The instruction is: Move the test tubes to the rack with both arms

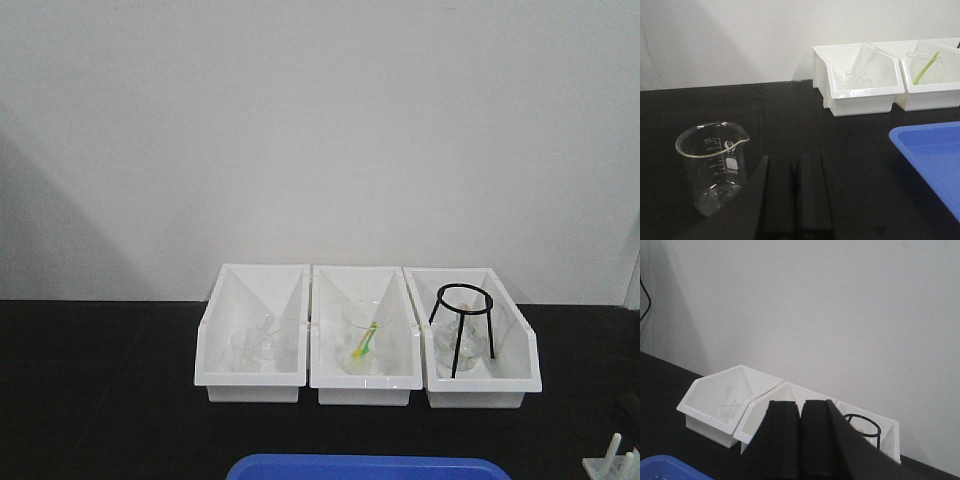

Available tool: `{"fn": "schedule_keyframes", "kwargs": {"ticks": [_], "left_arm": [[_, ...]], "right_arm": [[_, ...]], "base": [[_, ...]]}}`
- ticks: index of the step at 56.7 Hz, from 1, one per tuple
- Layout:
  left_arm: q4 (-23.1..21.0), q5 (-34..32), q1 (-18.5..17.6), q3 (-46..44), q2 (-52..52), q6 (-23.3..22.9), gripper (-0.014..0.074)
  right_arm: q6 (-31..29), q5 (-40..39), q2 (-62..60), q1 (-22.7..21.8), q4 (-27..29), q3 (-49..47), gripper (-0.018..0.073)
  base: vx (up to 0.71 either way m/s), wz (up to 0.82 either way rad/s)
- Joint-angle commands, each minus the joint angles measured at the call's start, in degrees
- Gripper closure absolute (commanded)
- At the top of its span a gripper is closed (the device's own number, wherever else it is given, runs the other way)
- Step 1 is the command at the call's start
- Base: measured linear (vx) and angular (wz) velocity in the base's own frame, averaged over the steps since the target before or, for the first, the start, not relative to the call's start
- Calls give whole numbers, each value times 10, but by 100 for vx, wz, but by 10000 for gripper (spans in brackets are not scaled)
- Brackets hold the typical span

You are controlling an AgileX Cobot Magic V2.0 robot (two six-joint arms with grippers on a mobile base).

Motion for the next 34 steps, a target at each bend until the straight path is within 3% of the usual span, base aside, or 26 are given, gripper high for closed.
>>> {"fn": "schedule_keyframes", "kwargs": {"ticks": [1,34], "left_arm": [[-7,-41,1,17,-12,4,611],[-12,-32,1,16,-12,2,611]], "right_arm": [[1,-22,4,0,20,-17,566],[1,-22,4,0,20,-17,566]], "base": [[0,0],[0,0]]}}
